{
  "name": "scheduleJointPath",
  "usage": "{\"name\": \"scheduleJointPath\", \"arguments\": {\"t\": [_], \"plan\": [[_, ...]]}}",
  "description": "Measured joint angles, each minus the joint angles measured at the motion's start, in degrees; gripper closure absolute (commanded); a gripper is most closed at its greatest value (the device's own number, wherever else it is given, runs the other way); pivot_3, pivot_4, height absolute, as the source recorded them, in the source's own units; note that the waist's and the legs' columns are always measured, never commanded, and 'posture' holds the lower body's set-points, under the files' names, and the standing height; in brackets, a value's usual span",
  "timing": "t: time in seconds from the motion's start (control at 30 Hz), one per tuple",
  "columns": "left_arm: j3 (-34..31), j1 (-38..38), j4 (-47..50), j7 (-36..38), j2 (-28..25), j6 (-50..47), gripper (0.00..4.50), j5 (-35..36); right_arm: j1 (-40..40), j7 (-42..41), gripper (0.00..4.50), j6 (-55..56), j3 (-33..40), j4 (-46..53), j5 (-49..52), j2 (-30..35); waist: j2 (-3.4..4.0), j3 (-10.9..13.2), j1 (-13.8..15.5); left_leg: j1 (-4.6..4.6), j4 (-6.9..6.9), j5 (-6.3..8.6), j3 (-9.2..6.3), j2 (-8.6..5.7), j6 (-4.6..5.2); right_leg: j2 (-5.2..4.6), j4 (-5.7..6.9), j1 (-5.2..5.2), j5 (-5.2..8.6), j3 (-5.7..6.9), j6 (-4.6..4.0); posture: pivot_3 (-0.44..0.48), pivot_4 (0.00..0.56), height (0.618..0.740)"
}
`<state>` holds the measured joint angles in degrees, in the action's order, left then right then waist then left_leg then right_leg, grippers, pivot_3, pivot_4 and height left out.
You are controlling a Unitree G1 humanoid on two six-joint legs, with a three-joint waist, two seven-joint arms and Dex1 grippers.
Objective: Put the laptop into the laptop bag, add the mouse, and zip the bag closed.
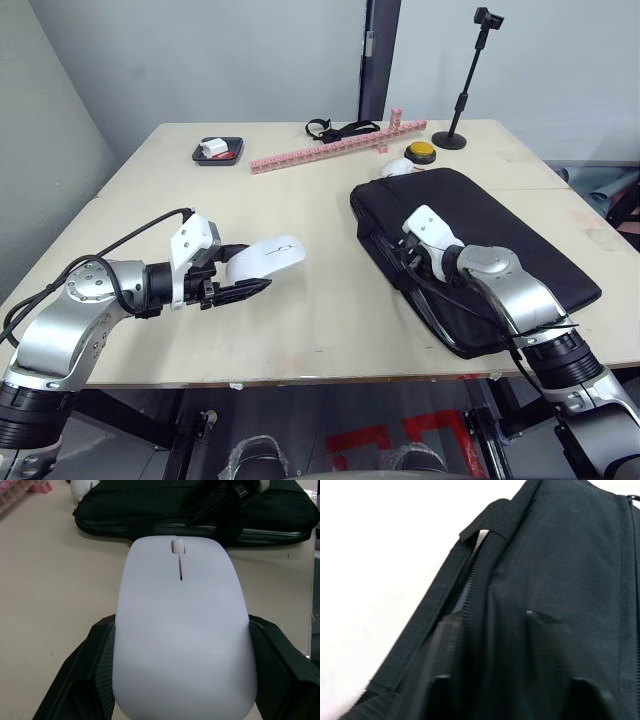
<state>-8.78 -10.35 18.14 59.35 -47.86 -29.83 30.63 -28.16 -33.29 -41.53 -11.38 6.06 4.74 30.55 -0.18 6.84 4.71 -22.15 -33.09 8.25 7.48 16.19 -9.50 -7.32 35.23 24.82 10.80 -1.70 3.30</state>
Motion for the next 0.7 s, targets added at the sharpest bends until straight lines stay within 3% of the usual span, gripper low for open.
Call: {"name": "scheduleJointPath", "arguments": {"t": [0.07,0.4,0.7], "plan": [[0.06,0.0,0.0,-0.03,0.01,0.0,1.69,0.01,-0.04,-0.02,4.47,-1.06,1.03,0.22,0.83,-0.43,0.0,-0.01,0.03,0.03,0.0,0.0,0.0,0.0,0.0,0.0,0.02,-0.01,0.0,-0.01,0.0,0.0,0.15,0.74],[0.26,-0.04,0.01,-0.49,0.06,0.02,1.69,0.02,-1.48,0.1,4.49,-12.55,10.12,0.06,9.86,-5.11,0.01,-0.01,-0.07,0.03,0.14,0.0,0.05,0.0,-0.02,0.01,-0.01,0.05,0.0,-0.01,0.0,0.0,0.15,0.74],[0.89,0.59,0.02,-1.1,1.14,0.6,1.69,0.03,-11.84,2.79,4.49,-39.46,33.98,-2.89,26.48,-11.04,0.02,0.0,-0.57,0.05,0.28,-0.15,0.08,0.0,-0.28,0.03,-0.04,0.1,0.0,0.0,0.0,0.0,0.15,0.74]]}}
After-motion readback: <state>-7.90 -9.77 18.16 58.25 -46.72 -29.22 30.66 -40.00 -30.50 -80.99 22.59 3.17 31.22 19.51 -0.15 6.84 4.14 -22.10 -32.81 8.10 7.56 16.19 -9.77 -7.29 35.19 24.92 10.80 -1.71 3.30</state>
